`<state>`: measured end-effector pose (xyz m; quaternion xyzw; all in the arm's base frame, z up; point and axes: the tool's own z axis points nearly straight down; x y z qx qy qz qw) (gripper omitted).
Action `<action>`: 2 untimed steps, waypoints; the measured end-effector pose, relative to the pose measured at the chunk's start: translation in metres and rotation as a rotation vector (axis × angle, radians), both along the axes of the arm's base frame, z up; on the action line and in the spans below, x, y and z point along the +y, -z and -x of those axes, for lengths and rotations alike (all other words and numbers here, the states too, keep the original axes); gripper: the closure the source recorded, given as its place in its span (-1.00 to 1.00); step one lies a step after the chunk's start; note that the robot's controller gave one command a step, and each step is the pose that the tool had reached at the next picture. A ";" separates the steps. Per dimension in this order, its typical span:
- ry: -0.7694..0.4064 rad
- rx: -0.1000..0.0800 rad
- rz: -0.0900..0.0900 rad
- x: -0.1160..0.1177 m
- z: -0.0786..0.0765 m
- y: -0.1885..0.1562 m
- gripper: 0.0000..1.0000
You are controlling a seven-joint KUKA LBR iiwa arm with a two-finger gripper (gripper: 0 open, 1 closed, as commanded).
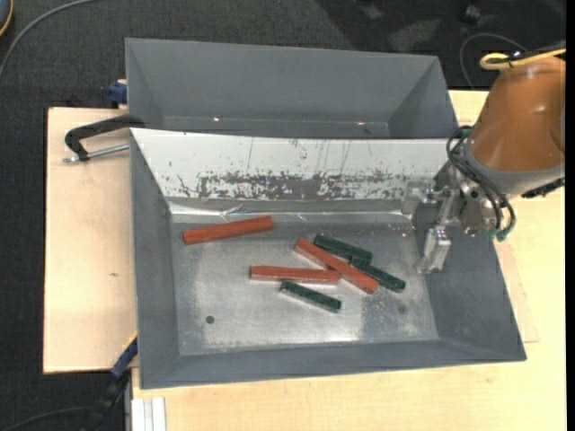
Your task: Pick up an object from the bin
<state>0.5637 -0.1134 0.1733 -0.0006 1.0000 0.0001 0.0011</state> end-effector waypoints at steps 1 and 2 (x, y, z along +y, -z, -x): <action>-0.094 0.006 -0.003 0.049 -0.038 0.106 -1.00; 0.151 0.003 -0.002 0.076 0.037 0.102 -1.00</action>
Offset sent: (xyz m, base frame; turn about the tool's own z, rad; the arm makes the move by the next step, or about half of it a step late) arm 0.0374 0.0454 -0.1033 -0.0903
